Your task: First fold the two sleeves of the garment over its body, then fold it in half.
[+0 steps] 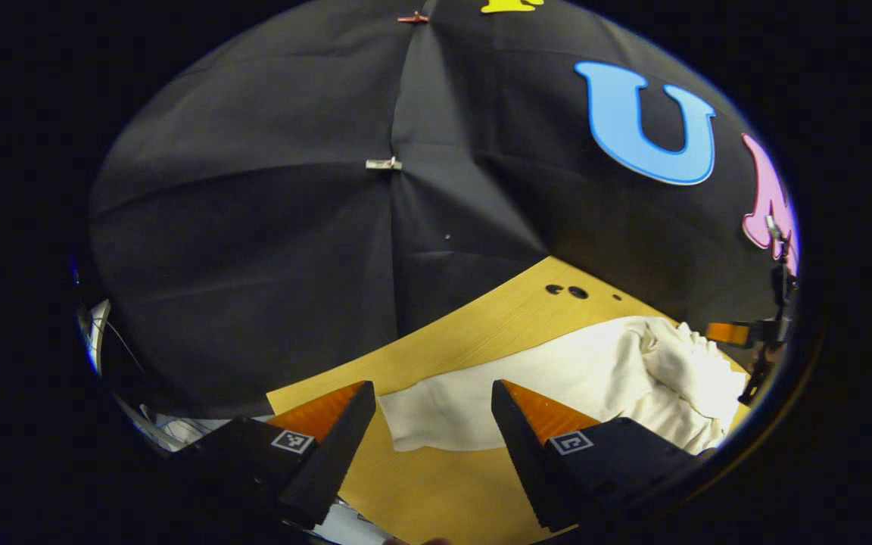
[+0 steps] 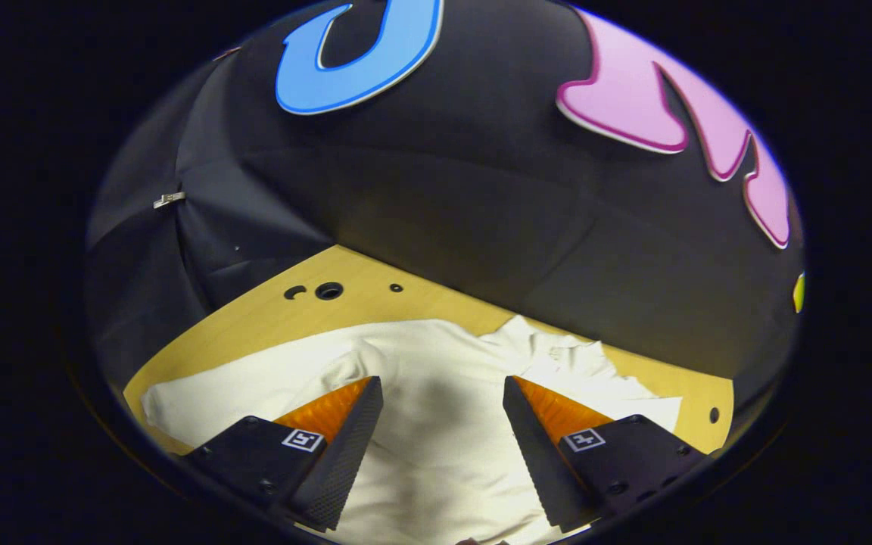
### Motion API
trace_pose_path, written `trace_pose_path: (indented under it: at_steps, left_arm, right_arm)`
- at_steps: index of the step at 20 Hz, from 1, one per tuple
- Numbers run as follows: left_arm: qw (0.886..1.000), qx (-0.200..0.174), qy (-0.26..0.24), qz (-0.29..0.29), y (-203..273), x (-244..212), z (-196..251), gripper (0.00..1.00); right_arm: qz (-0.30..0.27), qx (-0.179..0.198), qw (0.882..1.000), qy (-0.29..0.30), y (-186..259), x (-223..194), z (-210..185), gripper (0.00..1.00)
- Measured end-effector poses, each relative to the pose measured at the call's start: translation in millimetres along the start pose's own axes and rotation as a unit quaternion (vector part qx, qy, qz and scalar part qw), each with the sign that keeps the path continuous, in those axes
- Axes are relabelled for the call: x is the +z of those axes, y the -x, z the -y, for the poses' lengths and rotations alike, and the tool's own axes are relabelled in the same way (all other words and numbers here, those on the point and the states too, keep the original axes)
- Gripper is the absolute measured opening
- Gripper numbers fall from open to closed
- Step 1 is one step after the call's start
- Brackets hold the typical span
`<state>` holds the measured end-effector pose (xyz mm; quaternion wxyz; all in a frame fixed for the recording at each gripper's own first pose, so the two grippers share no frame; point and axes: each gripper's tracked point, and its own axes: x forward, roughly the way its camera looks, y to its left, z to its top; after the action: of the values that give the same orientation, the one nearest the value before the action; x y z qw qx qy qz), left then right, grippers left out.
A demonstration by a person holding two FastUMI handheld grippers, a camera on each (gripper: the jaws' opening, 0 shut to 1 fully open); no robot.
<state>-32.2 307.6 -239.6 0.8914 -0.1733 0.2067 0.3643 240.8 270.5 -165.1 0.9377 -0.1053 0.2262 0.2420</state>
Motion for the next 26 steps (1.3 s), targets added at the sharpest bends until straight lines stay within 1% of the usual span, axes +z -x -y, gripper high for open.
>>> trace_pose_path:
  at_steps: [3, 7, 8, 9, 10, 11, 12, 13, 15, 16, 17, 18, 19, 20, 22, 23, 24, 26]
  left_arm:
    - [1.000, 0.019, -0.001, -0.024, -24.9, -19.2, -7.8, 0.97]
    - [0.998, 0.018, 0.003, -0.055, -50.8, -35.3, -2.1, 0.97]
    - [0.998, 0.020, 0.001, -0.065, -57.3, -38.3, -0.9, 0.92]
    - [0.997, 0.025, -0.004, -0.072, -64.2, -43.9, -0.5, 0.97]
    - [0.996, 0.032, -0.009, -0.077, -69.4, -47.7, -0.9, 0.97]
    - [0.996, 0.035, -0.013, -0.085, -74.2, -54.0, 1.5, 0.97]
    - [0.995, 0.035, -0.016, -0.094, -76.9, -59.3, 3.2, 0.92]
    - [0.994, 0.034, -0.019, -0.105, -79.1, -67.5, 4.9, 0.97]
    - [0.991, 0.038, -0.031, -0.126, -80.4, -81.5, 1.7, 0.97]
    - [0.990, 0.042, -0.044, -0.126, -79.9, -83.9, 0.8, 0.98]
    - [0.991, 0.042, -0.052, -0.115, -80.8, -81.7, 1.5, 0.98]
    - [0.991, 0.040, -0.054, -0.117, -80.6, -82.9, 3.2, 0.98]
    - [0.991, 0.038, -0.055, -0.113, -81.4, -81.0, 5.1, 0.95]
    - [0.991, 0.037, -0.058, -0.115, -79.1, -81.2, 5.6, 0.98]
    - [0.990, 0.033, -0.062, -0.124, -78.6, -82.0, 4.5, 0.96]
    - [0.989, 0.025, -0.062, -0.129, -78.7, -81.4, 8.3, 0.96]
    - [0.989, 0.021, -0.068, -0.133, -79.6, -81.9, 12.1, 0.92]
    - [0.986, 0.004, -0.081, -0.142, -85.8, -83.7, 24.3, 0.78]
  right_arm:
    - [0.012, -0.036, 0.999, -0.013, 34.2, -0.1, 54.9, 0.98]
    - [0.009, -0.082, 0.996, -0.043, 85.5, -17.6, 116.2, 0.98]
    - [0.007, -0.092, 0.995, -0.046, 98.2, -23.9, 130.0, 0.98]
    - [0.002, -0.101, 0.994, -0.050, 111.2, -31.9, 140.9, 0.98]
    - [-0.003, -0.108, 0.992, -0.057, 124.2, -42.0, 149.4, 1.00]
    - [-0.004, -0.116, 0.991, -0.067, 139.6, -50.1, 158.6, 0.98]
    - [-0.005, -0.125, 0.989, -0.077, 153.3, -58.5, 167.1, 0.98]
    - [-0.006, -0.135, 0.987, -0.085, 167.4, -68.9, 175.1, 0.98]
    - [-0.010, -0.148, 0.985, -0.093, 191.1, -85.3, 190.0, 0.98]
    - [-0.015, -0.152, 0.984, -0.094, 201.4, -93.6, 196.1, 0.98]
    - [-0.023, -0.155, 0.983, -0.098, 209.3, -101.7, 201.7, 0.98]
    - [-0.032, -0.156, 0.981, -0.107, 217.2, -109.5, 207.3, 0.98]
    - [-0.035, -0.159, 0.980, -0.118, 225.0, -115.3, 210.6, 0.98]
    - [-0.034, -0.163, 0.978, -0.127, 232.1, -119.3, 214.8, 0.98]
    - [-0.035, -0.172, 0.975, -0.137, 244.0, -131.0, 222.3, 0.98]
    - [-0.039, -0.174, 0.974, -0.137, 249.5, -137.0, 223.8, 0.98]
    - [-0.043, -0.174, 0.974, -0.135, 253.7, -141.9, 224.9, 0.98]
    - [-0.047, -0.174, 0.975, -0.130, 260.5, -146.9, 227.2, 0.98]
